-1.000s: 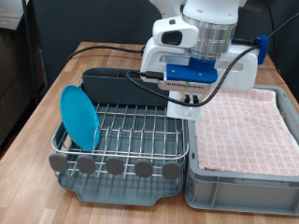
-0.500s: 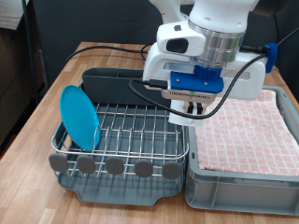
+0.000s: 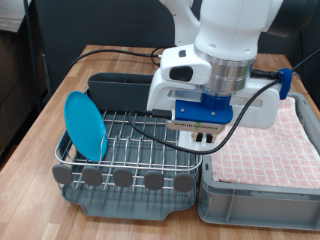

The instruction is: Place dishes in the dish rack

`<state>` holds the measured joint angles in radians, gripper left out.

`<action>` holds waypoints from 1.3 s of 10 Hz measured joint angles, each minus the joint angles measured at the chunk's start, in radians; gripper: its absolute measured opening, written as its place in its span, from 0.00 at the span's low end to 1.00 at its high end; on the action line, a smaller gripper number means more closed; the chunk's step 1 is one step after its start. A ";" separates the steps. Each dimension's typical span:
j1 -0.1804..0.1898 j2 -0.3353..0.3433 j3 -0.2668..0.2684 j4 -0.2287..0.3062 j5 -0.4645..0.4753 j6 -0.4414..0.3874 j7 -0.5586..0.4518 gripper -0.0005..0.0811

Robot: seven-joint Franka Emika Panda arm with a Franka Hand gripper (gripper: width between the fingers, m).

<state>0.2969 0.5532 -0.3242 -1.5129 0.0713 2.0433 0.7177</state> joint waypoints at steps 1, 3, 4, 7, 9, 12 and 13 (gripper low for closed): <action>-0.004 0.017 0.001 0.010 0.007 0.006 -0.006 0.09; -0.007 0.045 0.001 0.021 0.013 0.028 -0.010 0.09; -0.008 0.057 0.001 0.027 0.016 0.038 -0.013 0.09; -0.019 0.090 0.005 0.055 0.031 0.040 -0.030 0.09; -0.029 0.113 0.010 0.077 0.036 0.040 -0.042 0.09; -0.050 0.150 0.023 0.111 0.051 0.030 -0.054 0.09; -0.058 0.162 0.027 0.123 0.056 0.021 -0.060 0.09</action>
<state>0.2393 0.7153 -0.2972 -1.3900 0.1269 2.0645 0.6582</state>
